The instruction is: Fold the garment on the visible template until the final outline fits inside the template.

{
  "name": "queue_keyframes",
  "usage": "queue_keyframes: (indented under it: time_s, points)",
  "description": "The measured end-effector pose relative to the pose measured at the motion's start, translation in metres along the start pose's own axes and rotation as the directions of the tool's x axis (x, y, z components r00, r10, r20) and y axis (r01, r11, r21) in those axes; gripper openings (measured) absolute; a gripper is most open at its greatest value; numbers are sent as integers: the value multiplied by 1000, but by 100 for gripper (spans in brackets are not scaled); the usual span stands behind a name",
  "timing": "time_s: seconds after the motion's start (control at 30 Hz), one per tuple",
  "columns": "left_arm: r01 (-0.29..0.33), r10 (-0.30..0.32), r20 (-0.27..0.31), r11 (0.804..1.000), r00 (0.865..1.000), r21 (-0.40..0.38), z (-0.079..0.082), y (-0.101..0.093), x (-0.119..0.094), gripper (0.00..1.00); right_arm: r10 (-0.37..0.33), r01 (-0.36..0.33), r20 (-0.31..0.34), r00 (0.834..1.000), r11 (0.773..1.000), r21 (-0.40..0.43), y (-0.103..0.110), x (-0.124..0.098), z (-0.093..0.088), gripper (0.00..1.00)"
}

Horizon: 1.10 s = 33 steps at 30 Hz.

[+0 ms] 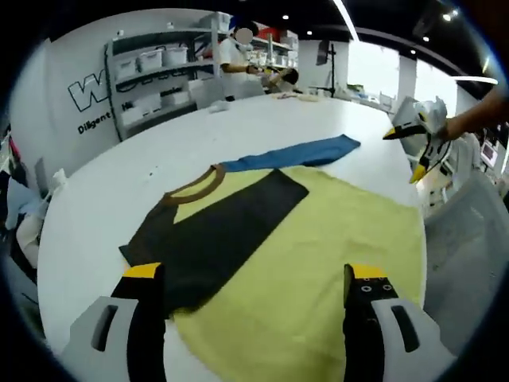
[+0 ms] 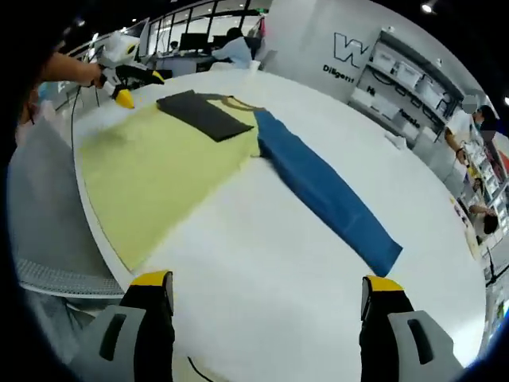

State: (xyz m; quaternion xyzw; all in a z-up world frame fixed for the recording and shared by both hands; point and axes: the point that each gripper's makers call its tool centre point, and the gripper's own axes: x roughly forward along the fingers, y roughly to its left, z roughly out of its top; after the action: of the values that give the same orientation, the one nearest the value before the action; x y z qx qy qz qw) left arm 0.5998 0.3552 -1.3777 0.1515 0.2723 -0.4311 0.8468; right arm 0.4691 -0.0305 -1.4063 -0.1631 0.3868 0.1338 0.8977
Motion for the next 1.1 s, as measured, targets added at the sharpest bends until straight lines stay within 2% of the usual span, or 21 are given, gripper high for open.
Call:
queue_keyframes:
  time_s: [0.13, 0.37, 0.6, 0.87, 1.1]
  points:
    - [-5, 5, 17, 1000, 1000, -15, -12, -6, -8, 88, -47, 44, 30, 998, 994, 99, -12, 1, 0, 98]
    - [3, -2, 10, 1000, 1000, -13, -29, -12, -18, 88, -48, 43, 28, 998, 989, 140, -14, 3, -1, 99]
    - [11, -11, -20, 1000, 1000, 5, -41, -13, -23, 88, -45, 42, 21, 999, 992, 123, -17, 6, -1, 99]
    - [17, -18, -31, 1000, 999, -17, -53, -16, -33, 88, -52, 52, -1, 999, 993, 107, -30, 9, -4, 99]
    - [71, -72, -51, 997, 996, -8, -68, -32, -47, 87, -55, 56, -9, 998, 993, 100, -42, 15, 2, 99]
